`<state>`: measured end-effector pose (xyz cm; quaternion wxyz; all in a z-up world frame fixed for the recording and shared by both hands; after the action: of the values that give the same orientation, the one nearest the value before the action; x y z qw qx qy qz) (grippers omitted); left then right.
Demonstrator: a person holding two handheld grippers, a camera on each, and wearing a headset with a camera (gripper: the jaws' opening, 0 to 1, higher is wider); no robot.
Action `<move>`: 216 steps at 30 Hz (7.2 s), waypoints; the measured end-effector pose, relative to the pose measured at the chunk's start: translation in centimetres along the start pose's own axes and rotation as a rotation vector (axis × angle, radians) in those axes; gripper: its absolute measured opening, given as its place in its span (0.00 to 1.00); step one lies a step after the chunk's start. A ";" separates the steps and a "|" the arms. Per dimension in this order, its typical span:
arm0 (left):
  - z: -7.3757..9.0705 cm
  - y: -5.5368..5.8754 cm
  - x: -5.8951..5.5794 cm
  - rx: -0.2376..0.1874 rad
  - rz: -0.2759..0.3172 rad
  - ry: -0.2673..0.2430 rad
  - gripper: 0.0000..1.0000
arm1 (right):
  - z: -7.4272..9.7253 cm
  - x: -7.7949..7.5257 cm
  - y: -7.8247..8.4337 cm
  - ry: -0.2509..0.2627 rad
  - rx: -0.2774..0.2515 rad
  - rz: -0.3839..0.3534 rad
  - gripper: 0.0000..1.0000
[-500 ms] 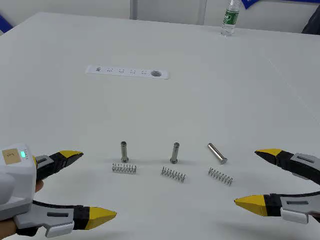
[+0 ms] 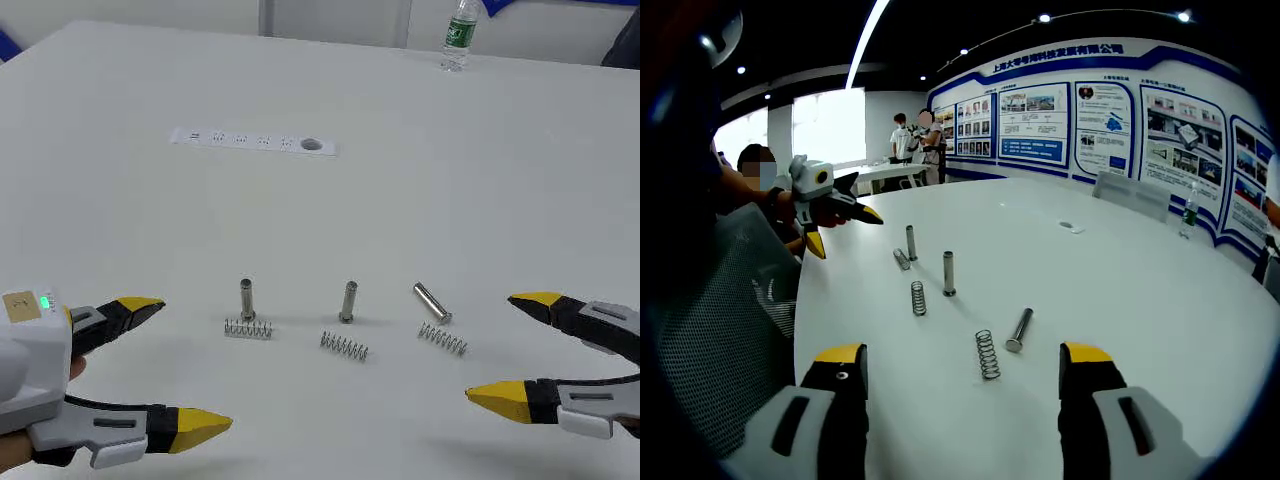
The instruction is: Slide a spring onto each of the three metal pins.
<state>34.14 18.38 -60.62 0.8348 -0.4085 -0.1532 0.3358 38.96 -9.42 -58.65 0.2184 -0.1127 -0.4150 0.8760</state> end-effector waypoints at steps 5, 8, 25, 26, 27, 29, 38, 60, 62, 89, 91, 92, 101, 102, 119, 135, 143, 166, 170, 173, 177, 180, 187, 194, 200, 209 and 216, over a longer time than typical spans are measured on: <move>0.0 -0.1 0.0 -0.002 0.000 0.001 0.92 | 0.1 -0.1 -0.1 0.006 -0.004 -0.011 0.79; 0.0 -0.1 0.0 -0.004 0.002 0.001 0.92 | 0.1 -0.1 -0.3 0.008 -0.005 -0.013 0.78; 0.1 -0.3 -0.2 -0.011 0.006 0.001 0.92 | 0.1 -0.9 -1.1 0.021 0.008 -0.011 0.74; 0.1 -0.3 -0.2 -0.012 0.006 0.002 0.92 | 0.0 -1.1 -1.1 0.023 0.012 -0.013 0.73; 0.0 -0.3 -0.2 -0.011 0.005 0.001 0.92 | 0.0 -1.3 -1.2 0.026 0.014 -0.015 0.73; 0.0 -0.3 -0.2 -0.011 0.006 0.002 0.92 | -0.1 -1.7 -1.4 0.032 0.017 -0.016 0.71; 0.0 -0.4 -0.4 -0.014 0.006 0.003 0.91 | -0.9 -3.2 -2.4 0.051 0.049 -0.020 0.63; 0.1 -0.5 -0.6 -0.013 0.014 0.007 0.89 | -4.2 -7.1 -4.0 0.114 0.185 -0.112 0.44; 0.1 -0.6 -0.6 -0.014 0.012 0.008 0.89 | -4.6 -7.4 -4.1 0.120 0.199 -0.121 0.42; 0.1 -0.9 -0.7 -0.031 0.020 0.010 0.89 | -8.9 -7.5 -3.0 0.150 0.436 -0.179 0.22; 0.1 -0.9 -0.7 -0.031 0.021 0.011 0.89 | -9.3 -7.4 -2.9 0.144 0.451 -0.186 0.21; 0.0 -0.9 -0.8 -0.030 0.021 0.012 0.89 | -9.5 -7.4 -2.6 0.142 0.470 -0.195 0.20; 0.2 -0.7 -0.7 -0.032 0.029 0.010 0.88 | -10.4 -7.2 -2.1 0.158 0.524 -0.203 0.16; 0.2 -0.7 -0.7 -0.032 0.031 0.010 0.88 | -10.5 -7.2 -2.0 0.160 0.528 -0.206 0.16; 0.3 -0.4 -0.5 -0.032 0.039 0.009 0.88 | -11.1 -7.4 -1.2 0.168 0.592 -0.212 0.11; 0.2 -0.6 -0.7 -0.032 0.038 0.015 0.87 | -11.1 -7.1 -1.2 0.164 0.612 -0.255 0.10; 0.2 -0.5 -0.7 -0.035 0.041 0.013 0.87 | -11.1 -7.3 -1.1 0.166 0.616 -0.292 0.09; 0.2 -1.0 -0.8 -0.043 0.034 0.015 0.86 | -7.5 -6.1 -2.8 0.196 0.497 -0.289 0.09; 0.2 -1.1 -0.7 -0.043 0.033 0.015 0.86 | -7.1 -5.8 -2.8 0.203 0.475 -0.288 0.09; 0.2 -1.1 -0.7 -0.044 0.033 0.015 0.86 | -6.9 -5.4 -2.8 0.204 0.460 -0.281 0.09; 0.2 -1.1 -0.8 -0.043 0.030 0.018 0.86 | -6.5 -5.1 -3.1 0.210 0.429 -0.272 0.09; 0.2 -1.2 -0.8 -0.044 0.029 0.019 0.86 | -6.3 -4.7 -3.2 0.207 0.416 -0.271 0.09; 0.2 -1.3 -0.9 -0.045 0.026 0.020 0.86 | -5.7 -4.2 -3.0 0.206 0.405 -0.277 0.09; 0.3 -1.3 -1.0 -0.044 0.022 0.020 0.86 | -5.2 -4.0 -2.3 0.204 0.407 -0.285 0.09; 0.3 -1.6 -1.2 -0.046 0.016 0.026 0.86 | -5.0 -4.1 -1.9 0.200 0.404 -0.306 0.09; 0.1 -1.7 -1.3 -0.049 0.014 0.030 0.86 | -5.1 -3.7 -1.9 0.194 0.403 -0.277 0.09; 0.2 -1.6 -1.3 -0.050 0.018 0.029 0.86 | -4.9 -3.3 -1.7 0.191 0.402 -0.268 0.11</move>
<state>33.79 16.87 -59.23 0.8235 -0.4354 -0.1457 0.3333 44.21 -6.74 -60.41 0.3886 -0.0932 -0.2213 0.8895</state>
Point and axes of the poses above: the centre of the closed fingertips' face, and the gripper's own axes: z roughly backward along the fingers, x roughly to its left, y roughly out of its underside, the point moved 2 cm from there along z, roughly backward along the fingers, and after that the axes turned 13 degrees about x, right-handed, at the moved point
